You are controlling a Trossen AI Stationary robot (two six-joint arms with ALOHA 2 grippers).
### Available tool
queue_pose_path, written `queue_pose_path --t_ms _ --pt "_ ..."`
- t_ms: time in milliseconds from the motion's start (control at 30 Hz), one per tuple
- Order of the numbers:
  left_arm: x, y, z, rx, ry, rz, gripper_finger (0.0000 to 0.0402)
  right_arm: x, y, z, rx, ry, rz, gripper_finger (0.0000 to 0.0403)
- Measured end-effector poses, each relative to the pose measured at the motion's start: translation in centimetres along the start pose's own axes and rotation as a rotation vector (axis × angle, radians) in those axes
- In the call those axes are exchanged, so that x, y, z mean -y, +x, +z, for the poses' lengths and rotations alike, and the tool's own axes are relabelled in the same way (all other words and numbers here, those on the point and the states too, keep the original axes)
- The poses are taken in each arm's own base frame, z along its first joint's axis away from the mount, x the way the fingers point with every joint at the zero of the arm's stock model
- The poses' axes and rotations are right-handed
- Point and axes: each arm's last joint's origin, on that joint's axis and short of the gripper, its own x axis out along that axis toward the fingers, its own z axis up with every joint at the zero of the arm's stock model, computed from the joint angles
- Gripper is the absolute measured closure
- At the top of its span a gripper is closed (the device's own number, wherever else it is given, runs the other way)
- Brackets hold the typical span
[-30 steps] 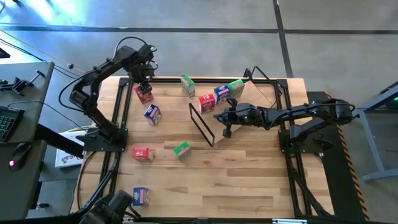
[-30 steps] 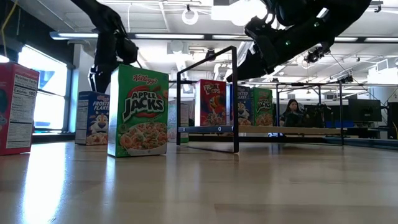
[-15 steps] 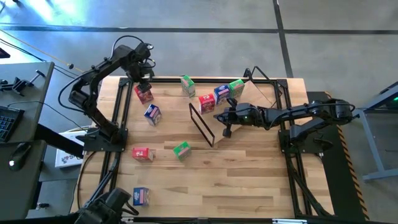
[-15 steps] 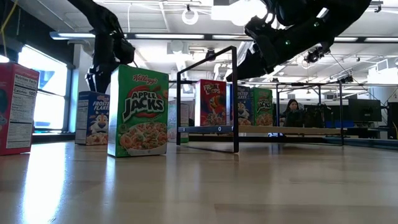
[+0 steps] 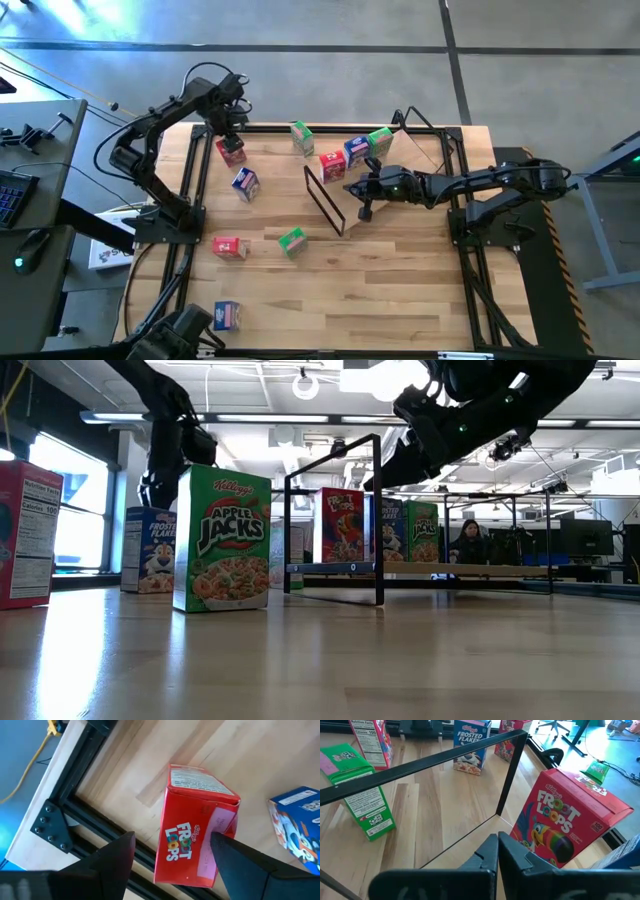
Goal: Stack cereal on shelf
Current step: Put the top red cereal box on the shelf aligned with the other red cereal box
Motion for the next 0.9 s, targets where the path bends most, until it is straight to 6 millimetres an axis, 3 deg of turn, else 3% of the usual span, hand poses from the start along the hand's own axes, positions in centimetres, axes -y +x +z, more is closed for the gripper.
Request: queue_pose_path --t_ms 233,900 --pt "0.3 -2.0 -0.6 0.046 -0.038 -0.042 0.0148 0.0 0.0 0.1 0.007 0.001 -0.001 0.0403" --pt "1.3 -3.0 -1.0 0.08 -0.043 -0.076 0.0155 0.0 0.0 0.1 0.008 0.002 -0.001 0.0403"
